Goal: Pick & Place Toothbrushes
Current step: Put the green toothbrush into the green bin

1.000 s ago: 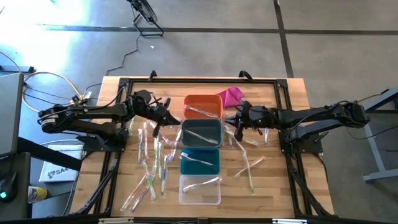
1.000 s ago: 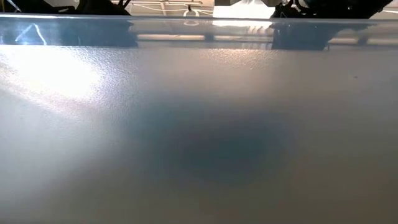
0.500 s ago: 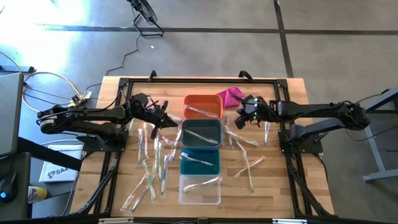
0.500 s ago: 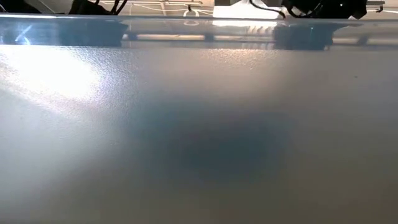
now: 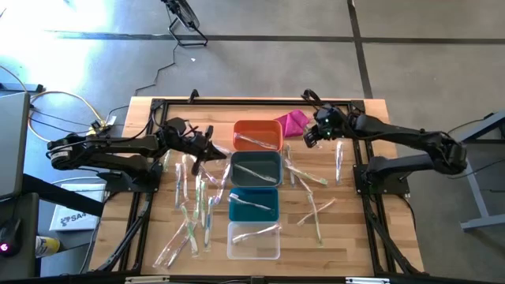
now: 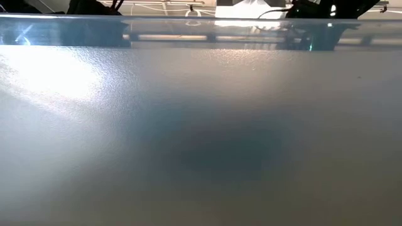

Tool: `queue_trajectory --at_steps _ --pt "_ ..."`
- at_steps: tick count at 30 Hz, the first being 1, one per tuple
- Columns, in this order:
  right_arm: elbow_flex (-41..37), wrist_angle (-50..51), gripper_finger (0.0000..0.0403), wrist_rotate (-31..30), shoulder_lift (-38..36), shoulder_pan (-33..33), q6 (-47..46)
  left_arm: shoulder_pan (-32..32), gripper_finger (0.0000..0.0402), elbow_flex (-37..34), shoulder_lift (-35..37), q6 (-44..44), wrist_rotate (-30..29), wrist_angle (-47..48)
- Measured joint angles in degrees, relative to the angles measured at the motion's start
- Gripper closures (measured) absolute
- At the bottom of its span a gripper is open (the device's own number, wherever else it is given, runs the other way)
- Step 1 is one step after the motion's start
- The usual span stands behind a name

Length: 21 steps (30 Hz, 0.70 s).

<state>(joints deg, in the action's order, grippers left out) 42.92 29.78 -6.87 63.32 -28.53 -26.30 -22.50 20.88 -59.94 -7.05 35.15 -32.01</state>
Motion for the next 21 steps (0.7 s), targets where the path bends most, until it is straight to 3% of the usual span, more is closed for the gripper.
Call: queue_trajectory --at_steps 11,16,21 --pt "3.64 3.47 0.04 1.18 2.56 -1.44 2.77 0.0 0.0401 0.0 -0.02 0.05 -0.02 -2.47" --pt "11.13 7.81 0.04 -2.18 10.98 3.86 5.71 0.0 0.0401 0.0 -0.02 0.04 -0.02 -2.15" --pt "18.52 15.19 0.04 -3.07 20.42 2.06 7.24 0.0 0.0401 0.0 -0.02 0.0 -0.02 -2.14"
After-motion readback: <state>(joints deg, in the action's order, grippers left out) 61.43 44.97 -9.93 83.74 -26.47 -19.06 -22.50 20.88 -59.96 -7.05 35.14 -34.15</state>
